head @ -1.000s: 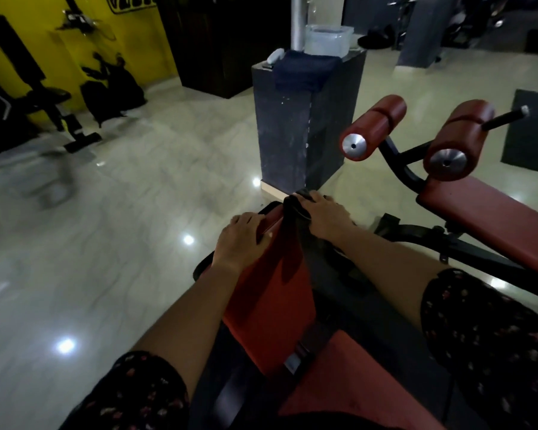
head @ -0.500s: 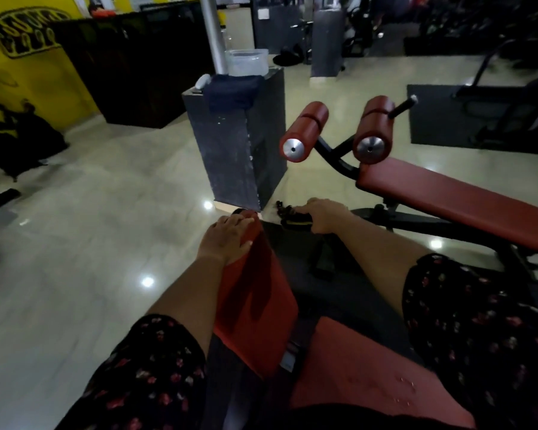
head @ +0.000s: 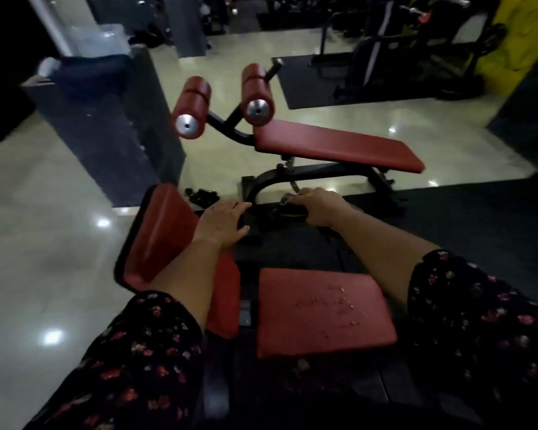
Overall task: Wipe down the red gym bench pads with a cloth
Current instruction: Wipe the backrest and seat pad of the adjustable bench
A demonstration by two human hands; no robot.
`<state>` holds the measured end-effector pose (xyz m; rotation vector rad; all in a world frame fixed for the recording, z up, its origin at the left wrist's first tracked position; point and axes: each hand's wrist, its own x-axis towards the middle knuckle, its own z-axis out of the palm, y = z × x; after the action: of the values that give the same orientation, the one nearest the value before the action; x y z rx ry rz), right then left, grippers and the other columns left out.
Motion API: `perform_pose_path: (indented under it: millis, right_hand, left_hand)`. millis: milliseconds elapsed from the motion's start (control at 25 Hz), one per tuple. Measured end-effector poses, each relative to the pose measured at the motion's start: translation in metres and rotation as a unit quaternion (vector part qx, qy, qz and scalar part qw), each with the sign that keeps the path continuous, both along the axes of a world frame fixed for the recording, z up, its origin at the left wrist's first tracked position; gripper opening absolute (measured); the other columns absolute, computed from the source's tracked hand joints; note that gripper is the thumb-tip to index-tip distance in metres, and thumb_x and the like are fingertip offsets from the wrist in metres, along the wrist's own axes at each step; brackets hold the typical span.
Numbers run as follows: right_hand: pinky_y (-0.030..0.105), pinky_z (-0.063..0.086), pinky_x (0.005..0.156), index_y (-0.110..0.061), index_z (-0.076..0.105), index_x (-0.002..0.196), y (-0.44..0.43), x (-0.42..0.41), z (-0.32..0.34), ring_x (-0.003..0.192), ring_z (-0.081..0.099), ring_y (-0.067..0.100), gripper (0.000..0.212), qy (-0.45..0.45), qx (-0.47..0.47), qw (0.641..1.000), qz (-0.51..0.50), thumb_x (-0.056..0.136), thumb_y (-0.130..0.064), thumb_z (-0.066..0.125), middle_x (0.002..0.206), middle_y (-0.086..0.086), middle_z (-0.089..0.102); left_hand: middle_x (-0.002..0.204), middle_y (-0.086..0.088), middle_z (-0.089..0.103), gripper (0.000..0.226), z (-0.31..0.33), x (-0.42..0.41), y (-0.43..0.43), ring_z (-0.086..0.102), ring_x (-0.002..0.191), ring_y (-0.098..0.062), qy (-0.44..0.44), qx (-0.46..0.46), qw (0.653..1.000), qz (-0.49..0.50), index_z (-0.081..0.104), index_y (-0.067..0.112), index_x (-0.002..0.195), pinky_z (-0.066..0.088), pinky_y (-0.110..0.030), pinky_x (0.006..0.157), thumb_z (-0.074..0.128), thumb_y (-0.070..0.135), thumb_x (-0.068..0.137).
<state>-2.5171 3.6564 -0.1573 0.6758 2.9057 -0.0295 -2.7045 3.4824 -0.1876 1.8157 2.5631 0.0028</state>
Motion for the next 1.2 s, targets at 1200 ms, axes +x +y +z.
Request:
perform_pose_path:
  millis: [1200]
  right_hand:
    - [0.042, 0.043, 0.080, -0.037, 0.015, 0.152, 0.101, 0.453, -0.028, 0.111, 0.050, 0.032, 0.079, 0.015, -0.027, 0.951, -0.308, 0.091, -0.027, 0.062, 0.132, 0.004, 0.040]
  left_hand:
    - [0.146, -0.001, 0.041, 0.063, -0.018, 0.391, 0.207, 0.043, 0.130, -0.023, 0.037, -0.031, 0.960, -0.276, 0.031, 0.030, 0.150, 0.036, -0.037, 0.105, 0.052, 0.048, 0.093]
